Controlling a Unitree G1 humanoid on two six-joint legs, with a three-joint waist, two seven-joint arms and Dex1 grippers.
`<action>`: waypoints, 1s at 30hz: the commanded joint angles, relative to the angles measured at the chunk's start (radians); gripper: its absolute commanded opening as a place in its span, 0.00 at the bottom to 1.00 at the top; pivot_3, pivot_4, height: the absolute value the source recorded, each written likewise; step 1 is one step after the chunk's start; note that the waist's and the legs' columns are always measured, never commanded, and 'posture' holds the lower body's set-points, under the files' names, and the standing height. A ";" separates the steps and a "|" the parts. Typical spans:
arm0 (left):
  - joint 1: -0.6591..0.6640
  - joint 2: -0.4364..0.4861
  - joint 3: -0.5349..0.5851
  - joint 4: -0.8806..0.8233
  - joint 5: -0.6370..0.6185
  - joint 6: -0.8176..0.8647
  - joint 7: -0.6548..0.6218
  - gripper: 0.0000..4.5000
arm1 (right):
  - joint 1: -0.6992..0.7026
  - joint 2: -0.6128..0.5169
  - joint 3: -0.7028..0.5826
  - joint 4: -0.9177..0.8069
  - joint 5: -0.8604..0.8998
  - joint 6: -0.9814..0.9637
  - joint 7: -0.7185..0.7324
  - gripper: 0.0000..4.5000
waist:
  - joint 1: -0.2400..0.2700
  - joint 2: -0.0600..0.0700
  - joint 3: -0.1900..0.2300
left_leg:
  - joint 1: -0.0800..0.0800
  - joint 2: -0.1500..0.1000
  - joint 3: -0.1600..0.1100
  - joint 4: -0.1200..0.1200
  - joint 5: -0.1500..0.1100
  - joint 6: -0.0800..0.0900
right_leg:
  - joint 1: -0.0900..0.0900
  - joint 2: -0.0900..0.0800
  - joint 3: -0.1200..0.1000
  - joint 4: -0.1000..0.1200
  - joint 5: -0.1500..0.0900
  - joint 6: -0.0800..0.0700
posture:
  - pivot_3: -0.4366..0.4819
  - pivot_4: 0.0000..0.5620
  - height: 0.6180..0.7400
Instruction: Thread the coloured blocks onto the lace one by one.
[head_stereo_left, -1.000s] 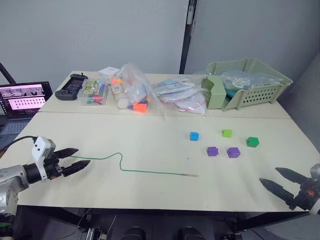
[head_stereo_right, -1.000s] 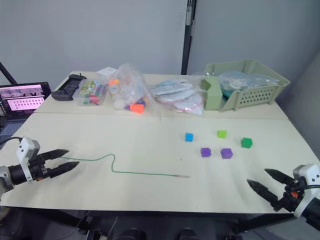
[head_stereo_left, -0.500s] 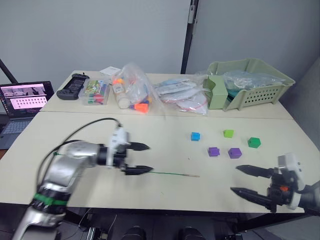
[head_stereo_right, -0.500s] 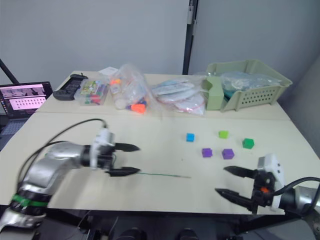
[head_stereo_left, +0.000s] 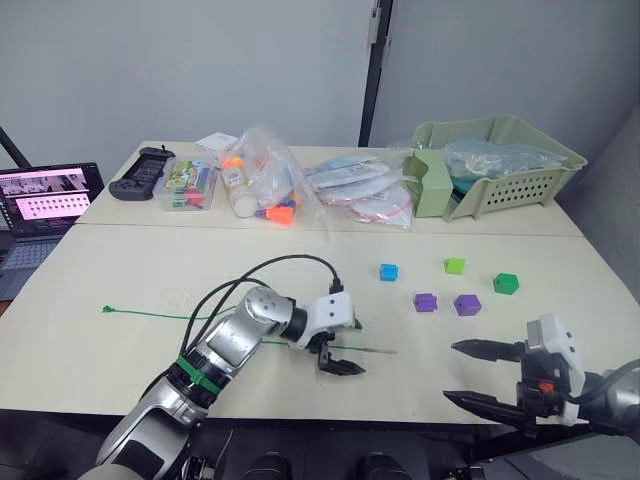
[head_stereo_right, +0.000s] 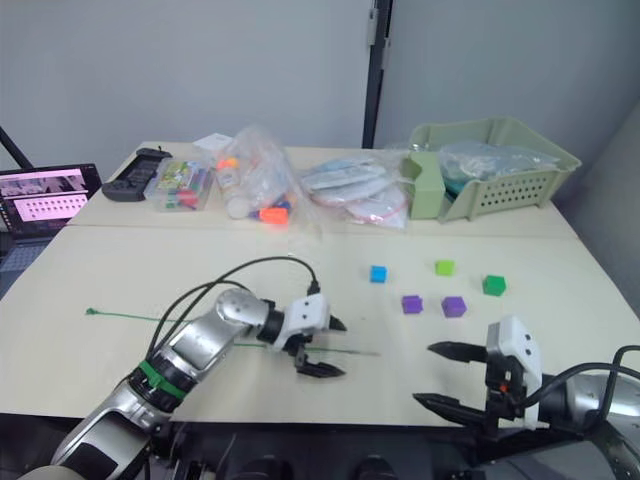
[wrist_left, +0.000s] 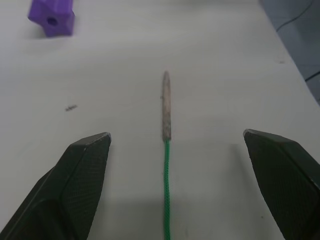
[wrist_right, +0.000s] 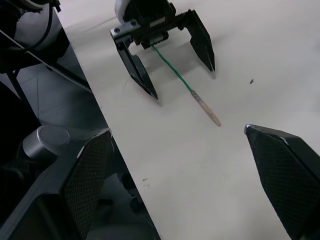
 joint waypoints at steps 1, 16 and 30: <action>-0.030 -0.043 -0.021 0.050 0.037 -0.051 0.007 0.99 | 0.029 0.014 -0.032 -0.045 0.003 -0.017 -0.018 1.00 | 0.006 0.000 0.000 | 0.000 0.000 0.000 0.000 0.000 0.000 | 0.000 0.000 0.000 0.000 0.000 0.000 | 0.48 0.27 1.00; -0.051 -0.153 -0.034 0.269 0.083 -0.128 -0.036 0.58 | 0.065 0.039 -0.046 -0.058 -0.001 -0.029 -0.062 1.00 | 0.021 0.000 0.000 | 0.000 -0.001 0.000 0.002 0.000 0.000 | 0.002 -0.001 0.000 0.000 0.000 0.001 | 0.48 0.27 1.00; -0.030 -0.147 -0.015 0.272 0.078 -0.142 -0.076 0.01 | 0.068 0.057 -0.034 -0.055 -0.006 -0.043 -0.090 1.00 | 0.020 0.000 0.000 | 0.001 -0.001 0.000 0.002 0.000 0.000 | 0.002 -0.001 0.000 0.000 0.000 0.001 | 0.48 0.27 1.00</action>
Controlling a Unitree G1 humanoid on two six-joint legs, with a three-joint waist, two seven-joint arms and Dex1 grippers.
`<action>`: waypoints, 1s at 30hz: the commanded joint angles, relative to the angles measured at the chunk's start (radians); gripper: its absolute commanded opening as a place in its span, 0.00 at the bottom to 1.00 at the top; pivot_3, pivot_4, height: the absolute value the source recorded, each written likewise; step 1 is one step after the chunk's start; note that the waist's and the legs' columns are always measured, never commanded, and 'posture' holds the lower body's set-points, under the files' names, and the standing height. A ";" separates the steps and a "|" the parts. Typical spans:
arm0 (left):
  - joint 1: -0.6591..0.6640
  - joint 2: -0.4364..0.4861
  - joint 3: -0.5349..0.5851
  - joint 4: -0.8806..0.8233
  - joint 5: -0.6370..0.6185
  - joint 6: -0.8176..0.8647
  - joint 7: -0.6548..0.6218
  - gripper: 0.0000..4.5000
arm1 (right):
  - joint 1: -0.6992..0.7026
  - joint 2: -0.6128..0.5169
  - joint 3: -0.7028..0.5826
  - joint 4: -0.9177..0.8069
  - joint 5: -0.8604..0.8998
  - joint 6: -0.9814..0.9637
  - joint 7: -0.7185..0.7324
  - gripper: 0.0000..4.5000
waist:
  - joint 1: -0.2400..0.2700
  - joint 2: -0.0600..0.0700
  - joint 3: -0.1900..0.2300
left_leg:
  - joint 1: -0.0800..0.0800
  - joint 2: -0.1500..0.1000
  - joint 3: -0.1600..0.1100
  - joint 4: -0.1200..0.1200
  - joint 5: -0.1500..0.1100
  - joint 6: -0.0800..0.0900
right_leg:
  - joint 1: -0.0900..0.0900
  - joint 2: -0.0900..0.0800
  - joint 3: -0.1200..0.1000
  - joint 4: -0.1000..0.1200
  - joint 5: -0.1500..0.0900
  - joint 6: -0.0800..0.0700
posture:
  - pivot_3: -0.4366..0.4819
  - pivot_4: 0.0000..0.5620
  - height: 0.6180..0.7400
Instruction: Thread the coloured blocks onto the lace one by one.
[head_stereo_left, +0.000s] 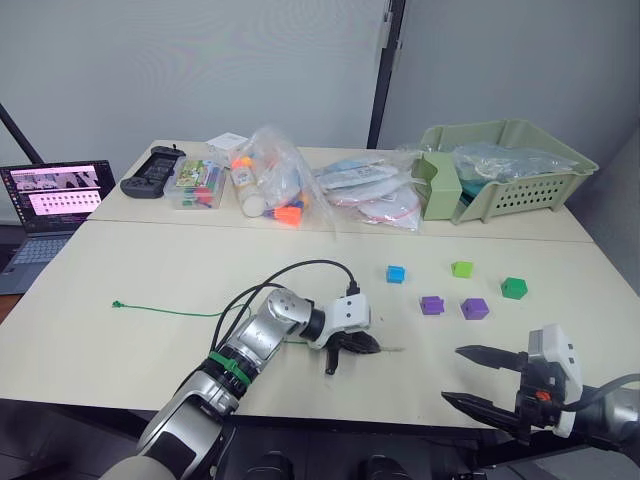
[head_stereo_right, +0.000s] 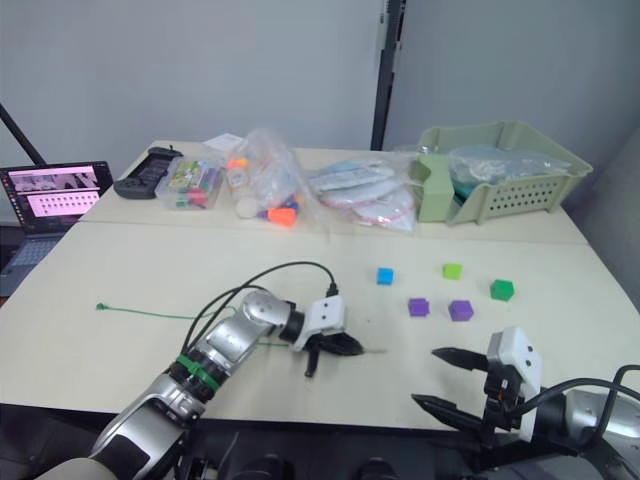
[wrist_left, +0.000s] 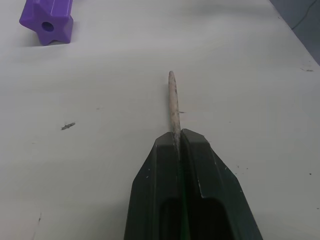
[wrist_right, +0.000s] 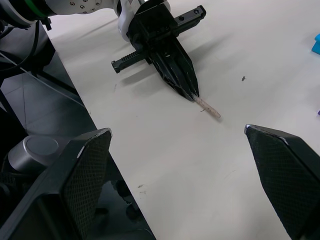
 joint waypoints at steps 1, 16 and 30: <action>0.020 0.007 -0.018 0.017 0.014 0.025 -0.029 0.01 | 0.002 0.012 -0.020 -0.025 -0.002 -0.024 -0.009 1.00 | 0.000 0.000 0.000 | 0.000 0.000 0.000 0.000 0.000 0.000 | 0.000 0.000 0.000 0.000 0.000 0.000 | 0.48 0.27 1.00; 0.053 0.303 0.155 -0.352 -0.130 0.202 -0.166 0.01 | -0.006 0.291 -0.050 -0.082 -0.067 0.056 -0.525 1.00 | -0.022 0.001 0.000 | -0.001 0.002 -0.008 -0.001 0.000 0.000 | -0.003 0.001 0.000 0.002 0.000 -0.001 | 0.48 0.27 1.00; 0.116 0.429 0.195 -0.515 -0.163 0.272 -0.137 0.01 | -0.399 0.386 -0.003 0.221 -0.333 0.127 -0.946 1.00 | -0.026 0.003 -0.001 | -0.001 0.001 -0.007 -0.001 0.000 0.000 | -0.004 0.001 0.001 0.002 0.000 -0.001 | 0.48 0.27 1.00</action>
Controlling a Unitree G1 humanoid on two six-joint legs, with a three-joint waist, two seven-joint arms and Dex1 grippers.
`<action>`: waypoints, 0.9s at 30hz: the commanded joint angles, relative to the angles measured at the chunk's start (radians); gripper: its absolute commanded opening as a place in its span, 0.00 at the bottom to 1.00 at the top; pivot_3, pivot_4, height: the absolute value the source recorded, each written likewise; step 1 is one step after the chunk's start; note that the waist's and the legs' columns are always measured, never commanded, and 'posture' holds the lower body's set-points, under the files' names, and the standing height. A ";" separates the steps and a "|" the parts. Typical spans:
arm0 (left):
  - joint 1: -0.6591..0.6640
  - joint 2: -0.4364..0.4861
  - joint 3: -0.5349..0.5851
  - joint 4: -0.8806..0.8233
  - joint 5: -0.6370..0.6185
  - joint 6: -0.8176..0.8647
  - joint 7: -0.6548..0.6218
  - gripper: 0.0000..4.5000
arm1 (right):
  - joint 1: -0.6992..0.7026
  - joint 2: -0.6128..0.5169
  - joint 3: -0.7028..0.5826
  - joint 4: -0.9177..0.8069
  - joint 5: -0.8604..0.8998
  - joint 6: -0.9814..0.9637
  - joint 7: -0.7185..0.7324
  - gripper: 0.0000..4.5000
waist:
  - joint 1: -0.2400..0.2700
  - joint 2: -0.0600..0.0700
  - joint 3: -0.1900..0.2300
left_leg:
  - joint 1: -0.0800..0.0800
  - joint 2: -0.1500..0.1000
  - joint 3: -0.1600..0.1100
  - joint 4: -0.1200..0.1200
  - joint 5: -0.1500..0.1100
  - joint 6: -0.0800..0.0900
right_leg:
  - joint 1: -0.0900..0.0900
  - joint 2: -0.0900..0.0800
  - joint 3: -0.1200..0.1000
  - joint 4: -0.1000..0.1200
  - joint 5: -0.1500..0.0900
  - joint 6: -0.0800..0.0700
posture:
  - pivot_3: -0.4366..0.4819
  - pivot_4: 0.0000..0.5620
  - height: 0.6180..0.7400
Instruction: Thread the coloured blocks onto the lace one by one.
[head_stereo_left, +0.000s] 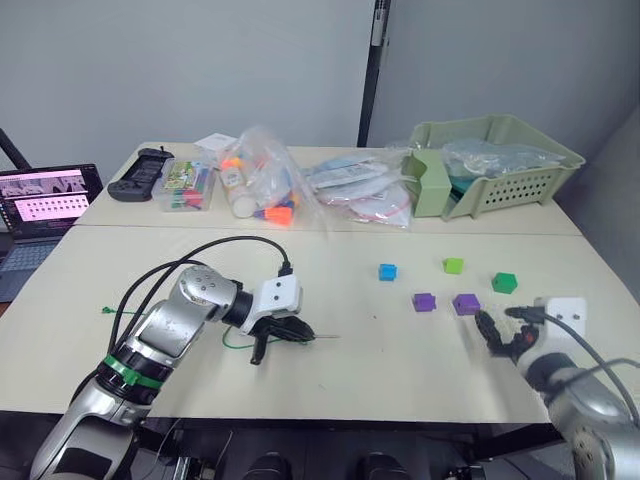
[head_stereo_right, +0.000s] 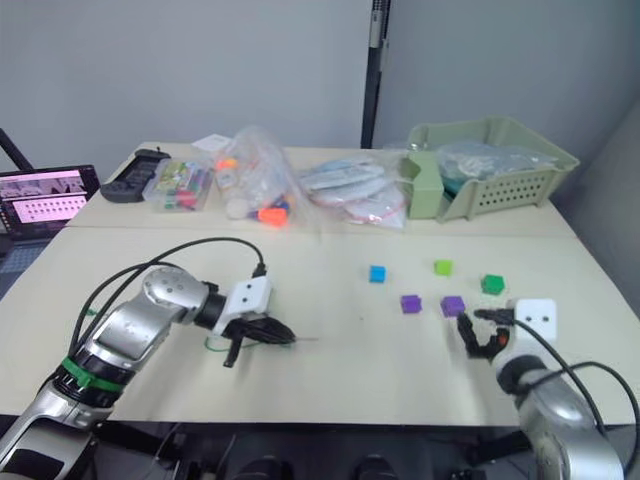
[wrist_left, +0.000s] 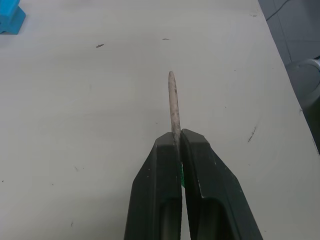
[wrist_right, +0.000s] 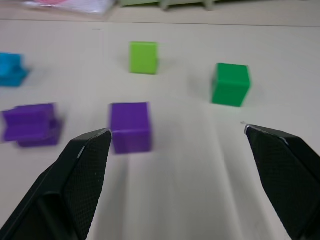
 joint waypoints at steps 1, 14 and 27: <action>0.006 0.000 0.019 -0.044 -0.028 0.010 0.009 0.01 | -0.069 -0.009 -0.033 0.062 -0.017 -0.005 -0.024 1.00 | 0.001 0.000 0.000 | 0.000 0.000 0.000 0.000 0.000 0.000 | 0.000 0.000 0.000 0.000 0.000 0.000 | 0.48 0.27 1.00; 0.027 0.001 0.021 -0.069 -0.032 0.020 0.039 0.01 | -0.338 -0.029 -0.003 0.425 -0.096 -0.114 -0.005 1.00 | -0.004 0.000 0.000 | 0.000 0.000 0.001 0.000 0.000 0.000 | 0.000 0.000 0.000 0.000 0.000 0.000 | 0.48 0.27 1.00; 0.021 0.023 0.024 -0.082 -0.049 0.041 0.048 0.00 | -0.405 -0.007 0.011 0.591 -0.138 -0.227 -0.006 0.52 | -0.007 0.000 0.000 | 0.000 0.000 0.000 -0.001 0.000 0.000 | 0.000 0.000 0.000 0.001 0.000 0.000 | 0.48 0.27 1.00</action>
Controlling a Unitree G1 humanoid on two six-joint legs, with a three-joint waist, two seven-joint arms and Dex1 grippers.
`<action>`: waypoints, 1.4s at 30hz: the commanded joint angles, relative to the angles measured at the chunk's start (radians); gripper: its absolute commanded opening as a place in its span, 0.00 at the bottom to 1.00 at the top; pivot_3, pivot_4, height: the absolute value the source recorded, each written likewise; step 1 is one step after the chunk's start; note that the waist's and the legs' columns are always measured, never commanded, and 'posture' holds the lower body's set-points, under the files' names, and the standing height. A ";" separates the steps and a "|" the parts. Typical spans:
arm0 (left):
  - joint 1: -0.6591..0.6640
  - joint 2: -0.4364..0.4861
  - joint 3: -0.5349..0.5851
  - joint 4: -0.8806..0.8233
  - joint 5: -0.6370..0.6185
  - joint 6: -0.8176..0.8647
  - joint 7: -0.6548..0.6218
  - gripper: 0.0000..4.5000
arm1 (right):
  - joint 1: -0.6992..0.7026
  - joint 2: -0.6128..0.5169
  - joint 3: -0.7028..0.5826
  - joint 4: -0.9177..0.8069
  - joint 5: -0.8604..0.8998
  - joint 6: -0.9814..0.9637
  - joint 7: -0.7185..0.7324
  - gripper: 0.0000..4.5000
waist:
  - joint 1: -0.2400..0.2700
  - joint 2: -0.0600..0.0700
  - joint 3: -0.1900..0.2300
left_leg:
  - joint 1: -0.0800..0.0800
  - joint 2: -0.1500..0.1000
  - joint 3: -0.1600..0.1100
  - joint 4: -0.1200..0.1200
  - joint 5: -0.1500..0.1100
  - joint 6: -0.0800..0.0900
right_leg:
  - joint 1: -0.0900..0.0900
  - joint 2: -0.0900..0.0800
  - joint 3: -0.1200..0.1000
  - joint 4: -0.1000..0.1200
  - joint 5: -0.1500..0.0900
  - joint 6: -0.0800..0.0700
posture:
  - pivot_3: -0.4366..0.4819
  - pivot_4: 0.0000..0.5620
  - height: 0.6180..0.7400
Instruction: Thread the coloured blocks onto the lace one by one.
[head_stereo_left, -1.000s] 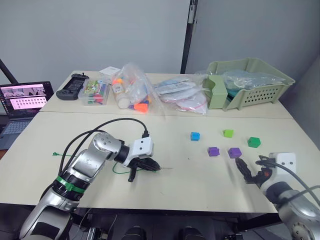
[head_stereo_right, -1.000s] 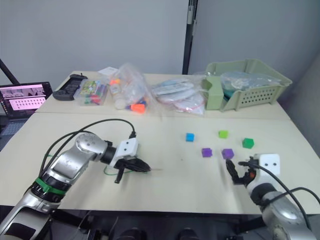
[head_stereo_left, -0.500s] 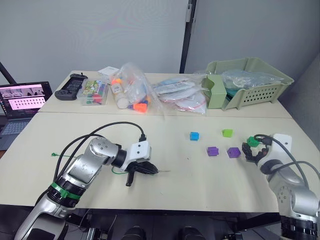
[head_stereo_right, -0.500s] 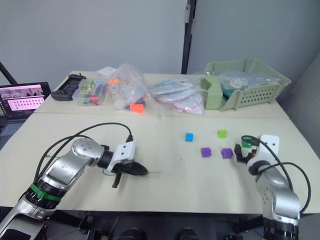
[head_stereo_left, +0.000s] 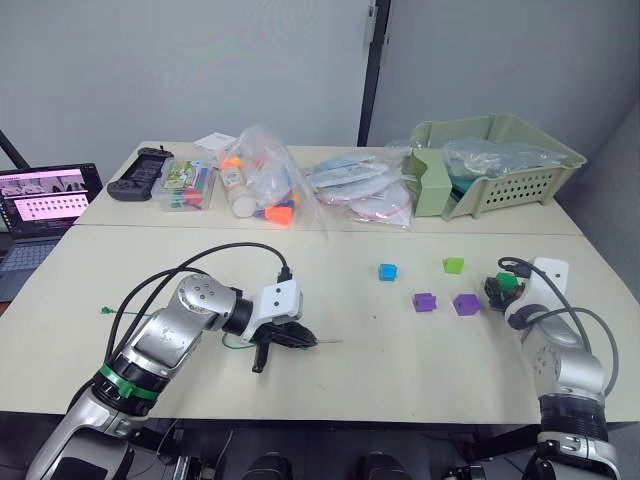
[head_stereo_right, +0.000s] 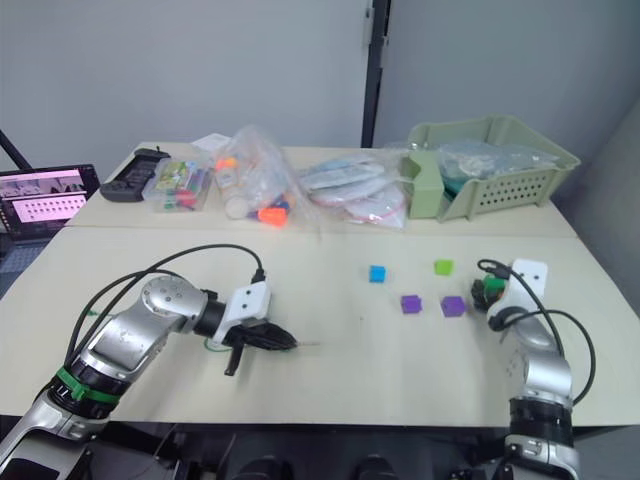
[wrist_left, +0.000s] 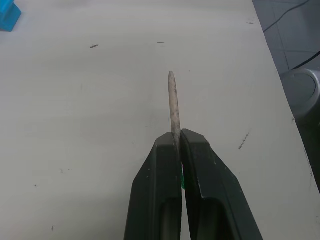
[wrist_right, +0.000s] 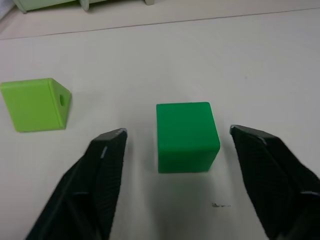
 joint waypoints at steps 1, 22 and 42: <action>-0.013 0.011 0.023 -0.028 -0.014 -0.002 0.002 0.00 | -0.009 0.003 -0.008 -0.025 0.004 -0.035 0.008 0.45 | -0.001 0.000 0.000 | 0.000 0.000 0.000 0.000 0.000 0.000 | 0.000 0.000 0.000 0.000 0.000 0.000 | 0.48 0.27 1.00; -0.015 0.042 0.029 0.029 -0.020 -0.035 -0.032 0.00 | 0.373 0.235 0.226 -1.292 0.439 0.615 -0.242 0.25 | 0.003 0.001 0.000 | -0.001 0.002 -0.003 -0.001 0.000 0.000 | -0.001 0.002 0.000 0.000 -0.001 -0.001 | 0.48 0.27 1.00; -0.030 0.061 0.026 -0.009 -0.027 0.011 -0.049 0.00 | 0.540 0.120 0.575 -1.006 0.197 0.422 -0.045 0.48 | 0.000 0.000 0.000 | 0.001 0.003 -0.002 0.000 0.000 0.000 | 0.000 0.006 -0.001 -0.001 -0.002 -0.002 | 0.48 0.27 1.00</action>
